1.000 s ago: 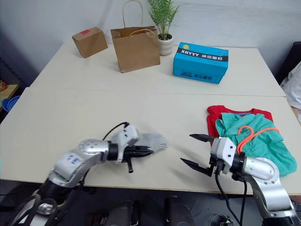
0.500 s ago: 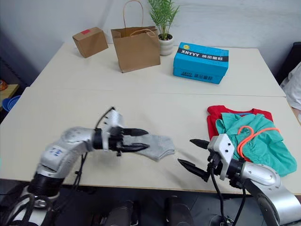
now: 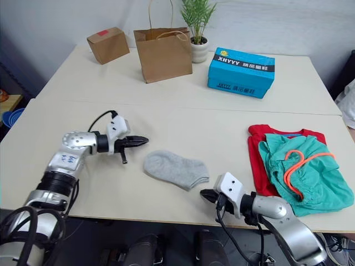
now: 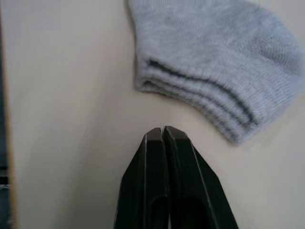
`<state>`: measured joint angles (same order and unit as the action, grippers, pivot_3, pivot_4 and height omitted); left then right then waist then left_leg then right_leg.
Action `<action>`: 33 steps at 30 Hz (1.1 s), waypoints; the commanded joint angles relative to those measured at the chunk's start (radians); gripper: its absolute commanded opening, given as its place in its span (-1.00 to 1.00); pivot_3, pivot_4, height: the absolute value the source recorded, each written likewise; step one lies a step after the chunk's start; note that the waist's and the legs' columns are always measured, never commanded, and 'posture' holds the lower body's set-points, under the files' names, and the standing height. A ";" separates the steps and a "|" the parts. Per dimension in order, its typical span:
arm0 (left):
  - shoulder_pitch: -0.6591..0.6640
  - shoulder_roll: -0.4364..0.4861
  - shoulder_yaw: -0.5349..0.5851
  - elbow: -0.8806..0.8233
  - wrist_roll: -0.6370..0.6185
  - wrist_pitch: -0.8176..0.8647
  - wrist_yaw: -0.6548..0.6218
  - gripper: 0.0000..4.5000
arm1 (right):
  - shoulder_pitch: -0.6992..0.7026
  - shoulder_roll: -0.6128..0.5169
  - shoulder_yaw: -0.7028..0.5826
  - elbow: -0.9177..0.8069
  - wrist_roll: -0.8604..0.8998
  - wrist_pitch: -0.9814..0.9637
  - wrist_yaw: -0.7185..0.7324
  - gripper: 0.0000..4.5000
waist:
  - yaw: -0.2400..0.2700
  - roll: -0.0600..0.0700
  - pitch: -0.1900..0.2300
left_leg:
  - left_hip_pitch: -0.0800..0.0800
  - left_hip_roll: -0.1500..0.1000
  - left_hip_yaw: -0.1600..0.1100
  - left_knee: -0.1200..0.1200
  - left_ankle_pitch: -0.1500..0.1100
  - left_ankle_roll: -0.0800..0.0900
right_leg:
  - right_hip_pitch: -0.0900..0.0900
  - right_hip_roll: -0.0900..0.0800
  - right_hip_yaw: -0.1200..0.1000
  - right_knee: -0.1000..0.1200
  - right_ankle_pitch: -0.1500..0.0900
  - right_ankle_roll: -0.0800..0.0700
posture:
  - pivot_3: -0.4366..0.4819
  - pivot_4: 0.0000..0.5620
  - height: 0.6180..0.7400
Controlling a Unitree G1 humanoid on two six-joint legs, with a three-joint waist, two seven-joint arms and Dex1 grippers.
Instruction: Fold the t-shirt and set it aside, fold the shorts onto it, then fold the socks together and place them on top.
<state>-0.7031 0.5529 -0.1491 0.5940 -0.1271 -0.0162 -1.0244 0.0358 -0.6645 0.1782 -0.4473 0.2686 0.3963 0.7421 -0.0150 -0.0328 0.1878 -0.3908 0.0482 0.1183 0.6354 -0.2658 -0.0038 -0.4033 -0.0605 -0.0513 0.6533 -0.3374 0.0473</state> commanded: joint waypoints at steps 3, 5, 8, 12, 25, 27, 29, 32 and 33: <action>-0.005 -0.010 -0.003 -0.001 0.004 0.006 -0.063 -1.00 | -0.073 0.046 0.018 0.073 -0.065 -0.039 -0.028 -0.98 | -0.009 -0.001 0.000 | 0.000 0.000 0.000 0.001 0.000 0.000 | 0.000 0.000 0.000 0.002 0.000 0.000 | -0.05 -0.47 1.00; 0.014 0.000 -0.006 -0.020 0.005 0.013 -0.092 -1.00 | -0.099 0.055 0.022 0.094 -0.070 -0.037 -0.016 -0.98 | -0.013 -0.001 0.000 | 0.001 0.000 0.000 0.002 0.000 0.001 | 0.000 0.000 0.000 0.004 0.000 0.000 | -0.05 -0.47 1.00; 0.050 0.017 0.004 -0.078 -0.008 0.058 -0.118 -1.00 | -0.135 0.056 0.031 0.131 -0.090 -0.056 0.001 -0.98 | -0.015 -0.001 0.000 | 0.002 0.000 0.000 0.002 0.000 0.003 | 0.000 0.000 0.000 0.006 0.001 0.000 | -0.05 -0.47 1.00; 0.107 0.044 0.032 -0.175 -0.021 0.129 -0.100 -1.00 | -0.169 0.058 0.031 0.174 -0.096 -0.072 0.016 -0.98 | -0.014 -0.001 0.000 | 0.003 0.000 -0.001 0.001 0.000 0.003 | 0.000 0.000 0.000 0.006 0.001 -0.001 | -0.05 -0.47 1.00; 0.176 0.105 0.227 -0.452 -0.259 0.307 -0.098 -1.00 | -0.244 0.075 -0.112 0.127 0.135 -0.053 0.129 -0.98 | -0.012 -0.001 0.000 | 0.002 0.000 -0.002 0.001 0.000 0.004 | 0.001 -0.001 -0.001 0.006 0.001 -0.001 | -0.05 -0.47 1.00; 0.195 0.101 0.183 -0.537 -0.272 0.355 -0.118 -1.00 | -0.281 0.109 -0.078 0.121 0.134 -0.023 0.114 -0.98 | -0.014 -0.001 0.000 | 0.002 0.000 -0.002 0.001 0.000 0.002 | 0.001 -0.001 -0.001 0.006 0.001 -0.001 | -0.05 -0.47 1.00; 0.207 0.065 0.125 -0.577 -0.240 0.362 -0.089 -1.00 | -0.313 0.155 -0.011 0.153 0.069 -0.032 0.083 -0.98 | -0.014 -0.001 0.000 | 0.003 0.000 -0.002 0.001 0.000 0.002 | 0.002 -0.001 0.000 0.006 0.001 -0.001 | -0.05 -0.47 1.00; 0.229 -0.017 0.072 -0.587 -0.199 0.372 0.000 -1.00 | -0.342 0.206 0.065 0.224 -0.022 -0.077 0.048 -0.98 | -0.013 -0.001 0.000 | 0.004 0.000 -0.002 0.001 0.000 0.003 | 0.002 -0.001 0.000 0.006 0.001 -0.001 | -0.05 -0.47 1.00; 0.241 -0.048 0.057 -0.580 -0.174 0.358 0.039 -1.00 | -0.349 0.245 0.067 0.258 -0.030 -0.091 0.020 -0.98 | -0.013 -0.001 0.000 | 0.003 0.000 -0.002 0.001 0.000 0.003 | 0.002 -0.001 0.000 0.006 0.001 -0.001 | -0.05 -0.47 1.00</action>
<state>-0.4652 0.5163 -0.0833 0.0386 -0.3269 0.3553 -1.0351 -0.3027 -0.4442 0.2487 -0.2124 0.2622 0.3417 0.7986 -0.0277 -0.0334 0.1879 -0.3879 0.0479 0.1165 0.6367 -0.2657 -0.0008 -0.4015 -0.0612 -0.0516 0.6594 -0.3363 0.0465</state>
